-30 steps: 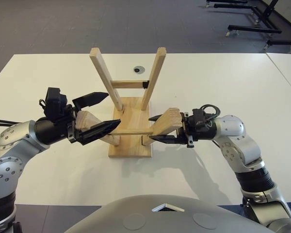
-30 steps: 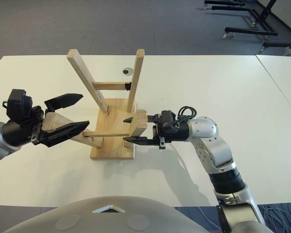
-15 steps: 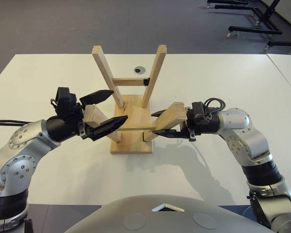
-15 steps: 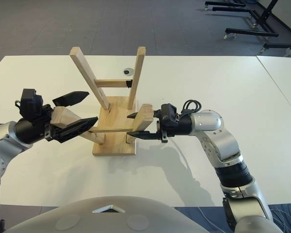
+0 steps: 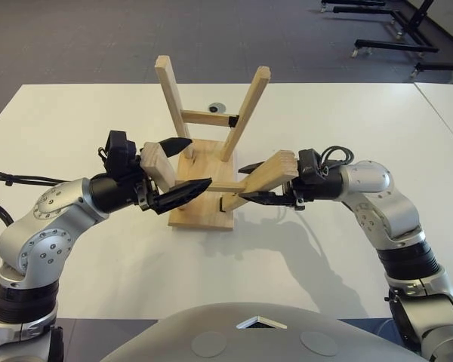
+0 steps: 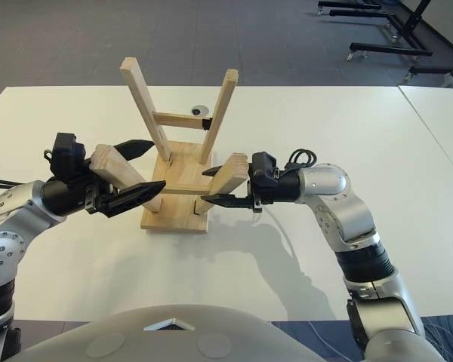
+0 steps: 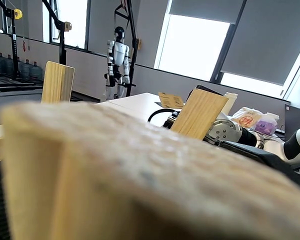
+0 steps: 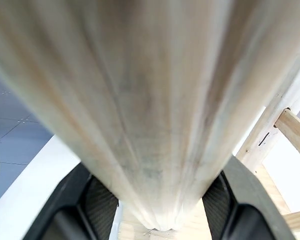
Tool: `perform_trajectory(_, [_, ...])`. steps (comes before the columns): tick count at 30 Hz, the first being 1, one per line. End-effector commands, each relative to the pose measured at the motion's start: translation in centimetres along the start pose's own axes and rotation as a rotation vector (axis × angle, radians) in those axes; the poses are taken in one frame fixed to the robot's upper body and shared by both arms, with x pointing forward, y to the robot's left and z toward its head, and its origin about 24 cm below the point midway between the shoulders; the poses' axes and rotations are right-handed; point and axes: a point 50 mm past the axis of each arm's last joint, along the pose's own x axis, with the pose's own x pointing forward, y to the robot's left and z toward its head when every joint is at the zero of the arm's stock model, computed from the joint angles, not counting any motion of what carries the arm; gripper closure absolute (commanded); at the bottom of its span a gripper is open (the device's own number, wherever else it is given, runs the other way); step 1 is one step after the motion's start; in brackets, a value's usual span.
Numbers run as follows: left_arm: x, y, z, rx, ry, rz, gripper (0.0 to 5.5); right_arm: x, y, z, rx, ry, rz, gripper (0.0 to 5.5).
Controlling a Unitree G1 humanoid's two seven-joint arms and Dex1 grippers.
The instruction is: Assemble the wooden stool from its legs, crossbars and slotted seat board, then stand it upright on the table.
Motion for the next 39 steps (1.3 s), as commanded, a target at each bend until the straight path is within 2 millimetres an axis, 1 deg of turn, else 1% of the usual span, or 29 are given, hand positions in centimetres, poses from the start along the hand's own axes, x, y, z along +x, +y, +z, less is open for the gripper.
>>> perform_trajectory(1, [1.3, -1.5, -2.0, -0.093, 0.014, -0.103, 0.1, 3.0, 0.7, 1.8, -0.043, -0.089, 0.105, 2.91])
perform_trajectory(3, [0.9, -1.4, -2.1, -0.097, -0.001, -0.084, 0.1, 2.9, 0.5, 2.1, -0.048, -0.094, 0.097, 2.47])
perform_trajectory(6, [0.2, -1.1, -2.0, -0.092, -0.013, -0.051, 0.1, 2.5, 0.6, 2.2, -0.038, -0.098, 0.098, 2.05])
perform_trajectory(8, [-0.1, -1.0, -1.9, -0.086, -0.018, -0.035, 0.1, 2.0, 0.5, 2.2, -0.032, -0.087, 0.093, 1.67])
perform_trajectory(12, [-0.6, -1.0, -1.7, -0.075, -0.022, -0.012, 0.1, 0.0, 0.2, 1.0, -0.009, 0.008, 0.063, 0.83])
perform_trajectory(15, [-0.6, -1.1, -1.4, -0.065, -0.023, -0.01, 0.1, -1.3, 0.3, 0.2, 0.009, 0.055, 0.03, 0.23])
perform_trajectory(17, [-0.6, -1.1, -1.1, -0.057, -0.027, -0.009, 0.1, -2.4, 0.2, 0.3, 0.01, 0.053, -0.001, 0.14])
perform_trajectory(20, [-0.6, -1.1, -0.9, -0.047, -0.036, -0.001, 0.1, -3.6, 0.1, 1.2, 0.009, 0.008, -0.033, 0.14])
perform_trajectory(21, [-0.6, -1.1, -0.7, -0.039, -0.045, 0.005, 0.1, -4.1, 0.2, 1.7, 0.011, -0.017, -0.042, 0.14])
perform_trajectory(24, [-0.7, -1.2, 0.0, -0.004, -0.083, 0.015, 0.1, -6.0, 0.6, 4.0, 0.046, -0.159, -0.052, 0.14])
perform_trajectory(27, [-1.0, -1.8, 1.2, 0.036, -0.121, 0.004, 0.1, -7.0, 1.4, 5.8, 0.127, -0.317, -0.009, 0.14])
perform_trajectory(29, [-1.5, -2.1, 1.9, 0.058, -0.143, -0.002, 0.1, -7.2, 0.9, 7.3, 0.126, -0.456, -0.049, 0.14])
perform_trajectory(31, [-2.2, -2.5, 3.1, 0.097, -0.187, 0.001, 0.1, -6.5, 0.8, 9.9, 0.076, -0.596, -0.041, 0.14])
perform_trajectory(33, [-2.8, -3.1, 4.7, 0.143, -0.231, -0.011, 0.1, -5.2, 1.3, 11.8, 0.024, -0.634, 0.016, 0.14])
perform_trajectory(36, [-3.1, -3.8, 7.0, 0.195, -0.297, -0.043, 0.1, -3.1, 1.9, 13.2, -0.029, -0.621, 0.076, 0.14])
perform_trajectory(39, [-2.6, -3.8, 9.0, 0.227, -0.359, -0.082, 0.1, -1.8, 2.0, 13.1, -0.028, -0.605, 0.126, 0.14])
